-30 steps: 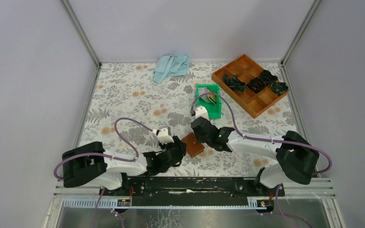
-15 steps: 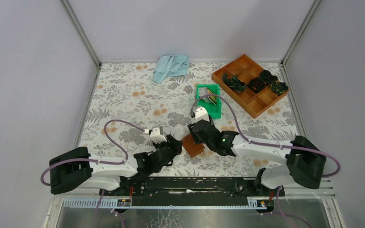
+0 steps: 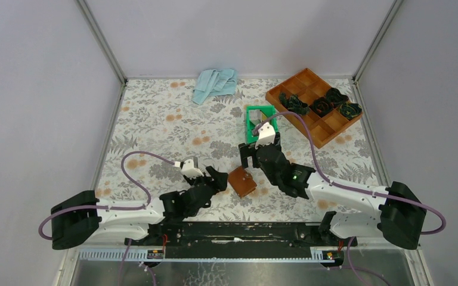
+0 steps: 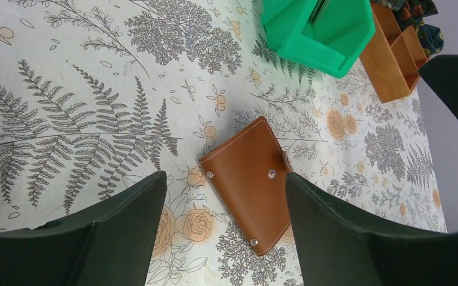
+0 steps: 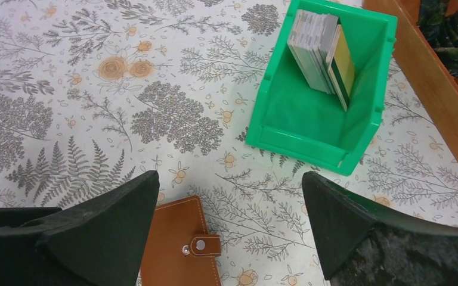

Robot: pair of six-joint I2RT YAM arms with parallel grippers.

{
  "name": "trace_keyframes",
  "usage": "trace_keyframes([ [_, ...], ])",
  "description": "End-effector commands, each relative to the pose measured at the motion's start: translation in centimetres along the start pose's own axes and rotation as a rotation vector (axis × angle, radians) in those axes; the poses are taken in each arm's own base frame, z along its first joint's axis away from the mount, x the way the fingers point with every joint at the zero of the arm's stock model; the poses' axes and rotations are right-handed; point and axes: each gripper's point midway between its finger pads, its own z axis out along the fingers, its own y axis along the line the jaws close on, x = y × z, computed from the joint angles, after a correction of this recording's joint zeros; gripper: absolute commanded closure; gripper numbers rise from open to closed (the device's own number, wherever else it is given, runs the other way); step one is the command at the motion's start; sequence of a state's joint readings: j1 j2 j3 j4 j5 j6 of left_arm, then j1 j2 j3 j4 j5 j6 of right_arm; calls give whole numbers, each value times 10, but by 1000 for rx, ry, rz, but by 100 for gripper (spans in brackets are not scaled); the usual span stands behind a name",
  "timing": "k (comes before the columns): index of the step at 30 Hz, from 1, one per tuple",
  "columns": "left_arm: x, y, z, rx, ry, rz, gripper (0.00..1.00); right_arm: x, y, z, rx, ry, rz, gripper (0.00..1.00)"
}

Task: Put the credit cards into the card holder
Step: Close the card holder at the center of the board.

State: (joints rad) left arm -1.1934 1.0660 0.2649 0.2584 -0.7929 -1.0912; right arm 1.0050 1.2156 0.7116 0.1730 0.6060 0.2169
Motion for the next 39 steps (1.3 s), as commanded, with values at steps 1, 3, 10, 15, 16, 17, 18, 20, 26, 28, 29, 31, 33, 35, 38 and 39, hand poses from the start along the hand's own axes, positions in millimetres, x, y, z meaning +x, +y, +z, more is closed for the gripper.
trace_keyframes([
  [1, -7, 14, 1, -40, -38, 48, 21, -6, 10, 6, -48, -14, -6, 10],
  [3, -7, 15, 1, -43, -36, 49, 22, 6, 9, 7, -24, 58, -81, 23],
  [10, 3, 11, 8, -39, 3, 45, 30, 41, 14, 1, 64, 210, -251, 52],
  [15, 9, 5, 13, -36, 28, 54, 35, 59, 21, -4, 38, 279, -248, 53],
  [16, 9, 4, 13, -35, 31, 52, 35, 63, 21, -5, 40, 305, -260, 53],
  [17, 10, 3, 14, -35, 33, 50, 35, 67, 23, -6, 33, 322, -268, 53],
  [18, 10, 3, 14, -32, 37, 47, 35, 70, 26, -7, 24, 337, -271, 53],
  [20, 10, 3, 15, -35, 40, 38, 35, 76, 30, -9, 9, 366, -274, 52],
  [26, 5, 12, 12, -61, 27, -5, 35, 87, 45, -11, -24, 393, -281, 54],
  [28, 2, 14, 10, -64, 15, -24, 35, 89, 48, -10, -30, 399, -286, 54],
  [29, 1, 16, 9, -67, 10, -31, 35, 90, 51, -10, -37, 403, -288, 56],
  [31, -3, 21, 6, -81, -3, -43, 35, 93, 54, -10, -39, 409, -294, 56],
  [33, -5, 23, 5, -80, -11, -52, 35, 95, 56, -9, -38, 414, -303, 56],
  [35, -6, 25, 4, -84, -15, -57, 35, 97, 58, -8, -34, 418, -314, 56],
  [38, -6, 27, 3, -87, -17, -59, 35, 102, 59, -6, -21, 429, -331, 58],
  [39, -6, 28, 3, -88, -17, -59, 35, 102, 59, -5, -14, 430, -337, 58],
])
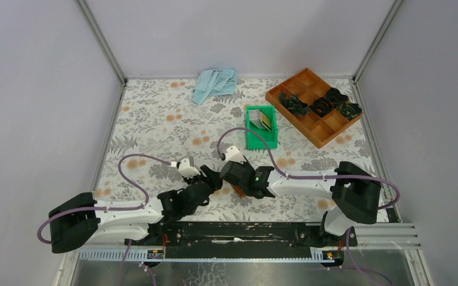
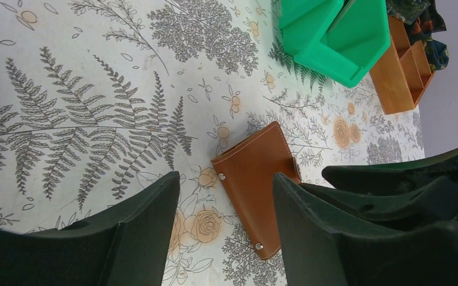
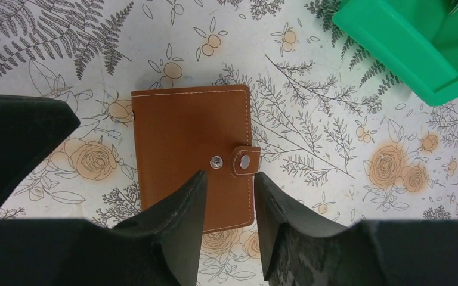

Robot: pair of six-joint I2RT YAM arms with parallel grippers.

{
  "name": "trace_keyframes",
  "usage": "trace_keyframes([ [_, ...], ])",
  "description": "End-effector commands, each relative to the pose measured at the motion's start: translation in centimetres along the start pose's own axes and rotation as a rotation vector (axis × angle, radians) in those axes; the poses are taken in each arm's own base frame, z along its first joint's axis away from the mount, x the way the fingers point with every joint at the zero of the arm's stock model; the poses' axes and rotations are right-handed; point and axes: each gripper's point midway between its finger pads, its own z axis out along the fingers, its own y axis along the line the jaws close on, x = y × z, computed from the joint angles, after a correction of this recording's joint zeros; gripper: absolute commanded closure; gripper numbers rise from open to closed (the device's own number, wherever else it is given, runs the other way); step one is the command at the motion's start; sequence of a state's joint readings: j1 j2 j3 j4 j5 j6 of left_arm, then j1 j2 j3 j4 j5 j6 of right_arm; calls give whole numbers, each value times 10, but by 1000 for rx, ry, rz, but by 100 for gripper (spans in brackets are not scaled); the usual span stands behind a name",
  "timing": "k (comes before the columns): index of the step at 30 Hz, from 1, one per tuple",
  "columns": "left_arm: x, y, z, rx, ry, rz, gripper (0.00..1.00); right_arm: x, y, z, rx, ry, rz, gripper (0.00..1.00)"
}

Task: Put the credit cards into the card holder
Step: Close the card holder at the center of the board.

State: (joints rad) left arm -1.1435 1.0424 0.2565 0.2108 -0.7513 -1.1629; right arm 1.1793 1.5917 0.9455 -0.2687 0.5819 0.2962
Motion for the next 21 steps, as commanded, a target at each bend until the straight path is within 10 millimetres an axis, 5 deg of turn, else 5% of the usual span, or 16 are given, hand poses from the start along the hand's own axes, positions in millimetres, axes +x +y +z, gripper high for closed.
trace_keyframes([
  [1, -6, 17, 0, -49, -38, 7, 35, -11, 6, -1, 17, -9, 3, 59],
  [21, -5, 25, -3, -46, -41, -12, 35, -7, -2, 13, 117, 5, -53, 71],
])
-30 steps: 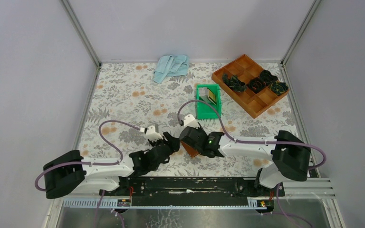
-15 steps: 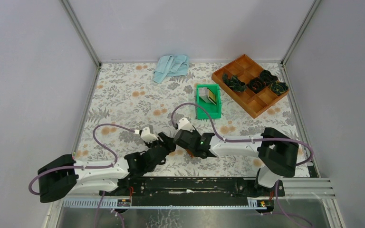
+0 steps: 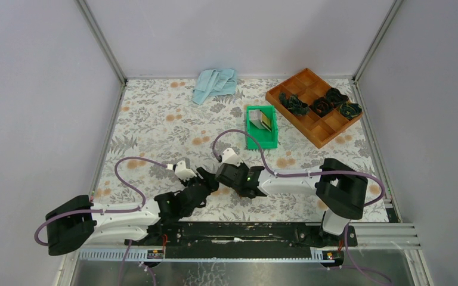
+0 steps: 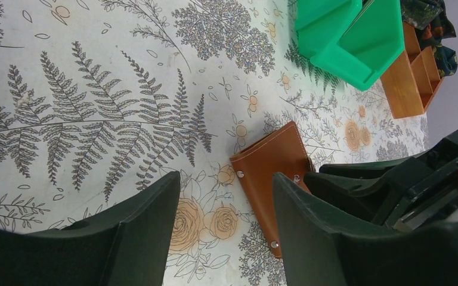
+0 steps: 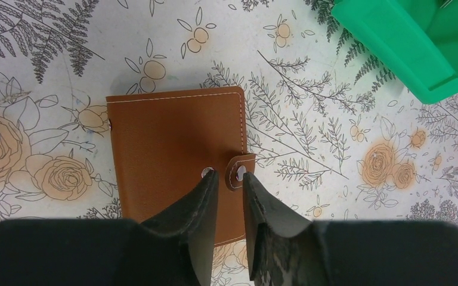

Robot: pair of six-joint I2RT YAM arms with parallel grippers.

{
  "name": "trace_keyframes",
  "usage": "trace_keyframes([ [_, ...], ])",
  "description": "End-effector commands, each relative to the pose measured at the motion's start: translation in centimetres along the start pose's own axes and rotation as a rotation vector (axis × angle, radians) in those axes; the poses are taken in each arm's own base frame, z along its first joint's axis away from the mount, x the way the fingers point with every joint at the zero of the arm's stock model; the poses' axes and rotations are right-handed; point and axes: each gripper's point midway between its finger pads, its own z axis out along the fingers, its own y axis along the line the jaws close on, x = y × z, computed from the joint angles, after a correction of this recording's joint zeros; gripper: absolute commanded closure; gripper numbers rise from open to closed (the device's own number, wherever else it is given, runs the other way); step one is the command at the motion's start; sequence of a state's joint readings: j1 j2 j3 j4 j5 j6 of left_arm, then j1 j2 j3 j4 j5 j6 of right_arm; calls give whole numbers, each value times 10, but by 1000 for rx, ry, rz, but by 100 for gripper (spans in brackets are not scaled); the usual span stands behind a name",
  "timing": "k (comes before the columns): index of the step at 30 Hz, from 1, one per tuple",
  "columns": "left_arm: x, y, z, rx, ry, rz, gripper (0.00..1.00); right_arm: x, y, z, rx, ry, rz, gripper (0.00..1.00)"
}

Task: Put the credit cards into the card holder
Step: Close the card holder at the center of the board.

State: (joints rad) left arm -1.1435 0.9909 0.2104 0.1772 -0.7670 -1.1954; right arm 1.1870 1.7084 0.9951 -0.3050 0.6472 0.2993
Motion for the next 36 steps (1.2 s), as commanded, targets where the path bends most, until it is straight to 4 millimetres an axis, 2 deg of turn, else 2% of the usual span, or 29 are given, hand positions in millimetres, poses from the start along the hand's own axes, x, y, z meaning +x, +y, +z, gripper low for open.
trace_keyframes([
  [1, -6, 8, 1, -22, -36, 0, 35, -18, -4, -5, 35, -47, 11, 72],
  [4, -6, 8, 1, -21, -35, -2, 36, -18, -4, -5, 34, -45, 9, 75],
  [10, -4, 5, 2, -13, -29, -3, 36, -17, -2, -4, 34, -37, 1, 88],
  [16, -3, 5, 2, -11, -22, -1, 36, -15, -3, -4, 37, -30, -5, 91],
  [19, -2, 4, 3, -8, -19, 1, 36, -16, -4, -5, 38, -34, -3, 100],
  [27, 3, -10, 5, 26, 6, 34, 37, -20, -4, -10, 14, -53, 18, 100],
  [34, 9, -28, 7, 78, 40, 73, 43, -17, -4, -11, 4, -55, 20, 100],
  [36, 11, -35, 8, 86, 48, 89, 44, -22, -5, -17, -13, -76, 39, 100],
])
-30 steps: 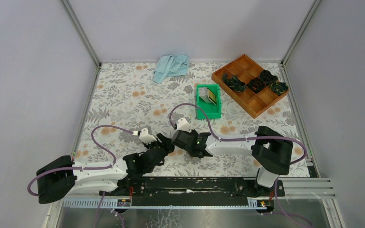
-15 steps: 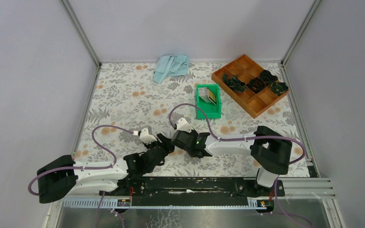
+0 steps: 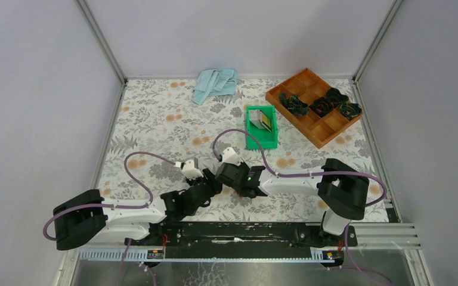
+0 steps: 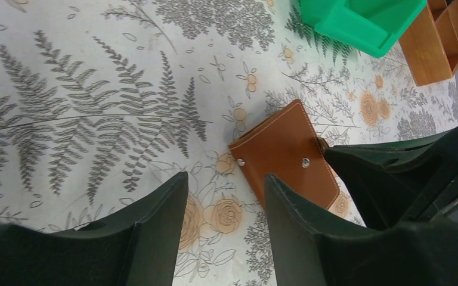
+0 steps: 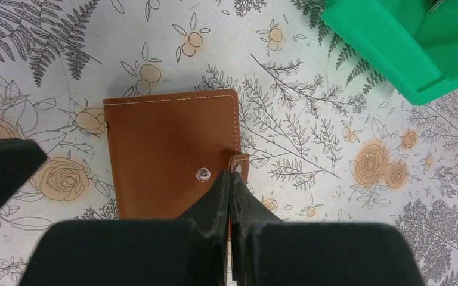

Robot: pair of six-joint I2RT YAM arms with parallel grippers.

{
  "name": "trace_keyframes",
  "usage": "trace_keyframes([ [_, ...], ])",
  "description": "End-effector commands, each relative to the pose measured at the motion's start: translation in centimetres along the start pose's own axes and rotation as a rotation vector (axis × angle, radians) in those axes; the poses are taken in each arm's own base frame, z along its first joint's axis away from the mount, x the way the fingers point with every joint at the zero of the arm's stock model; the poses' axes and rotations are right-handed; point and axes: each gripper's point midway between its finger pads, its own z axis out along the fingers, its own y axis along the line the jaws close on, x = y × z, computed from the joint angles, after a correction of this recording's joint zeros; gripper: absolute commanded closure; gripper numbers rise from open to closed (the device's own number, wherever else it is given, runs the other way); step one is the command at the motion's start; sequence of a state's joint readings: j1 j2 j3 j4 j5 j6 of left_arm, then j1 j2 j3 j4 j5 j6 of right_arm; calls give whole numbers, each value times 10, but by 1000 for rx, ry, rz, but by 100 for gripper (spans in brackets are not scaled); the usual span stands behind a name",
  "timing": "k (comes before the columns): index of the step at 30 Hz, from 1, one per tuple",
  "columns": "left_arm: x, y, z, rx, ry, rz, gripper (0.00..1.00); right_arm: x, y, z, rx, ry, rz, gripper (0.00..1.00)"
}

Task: Put the credit cards into the card holder
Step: Close the card holder at the center of the board.

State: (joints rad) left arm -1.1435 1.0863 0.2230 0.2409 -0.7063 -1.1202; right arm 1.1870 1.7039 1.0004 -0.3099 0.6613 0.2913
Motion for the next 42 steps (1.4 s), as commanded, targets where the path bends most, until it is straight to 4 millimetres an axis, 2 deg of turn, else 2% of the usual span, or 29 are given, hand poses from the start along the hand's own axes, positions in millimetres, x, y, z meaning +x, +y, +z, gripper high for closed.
trace_keyframes([
  [1, -9, -36, 4, 75, -12, 11, 44, -19, -2, -16, -27, -68, 45, 100],
  [7, 1, -50, 12, 82, 14, 45, 44, -18, -3, -19, -42, -70, 49, 100],
  [12, 10, -55, 20, 69, 28, 78, 45, -16, -1, -20, -60, -68, 59, 100],
  [27, 31, -37, 39, 2, 35, 93, 50, -15, 13, -16, -113, -65, 84, 100],
  [42, 38, -17, 37, -35, 40, 31, 61, -10, 31, -15, -189, -28, 169, 100],
])
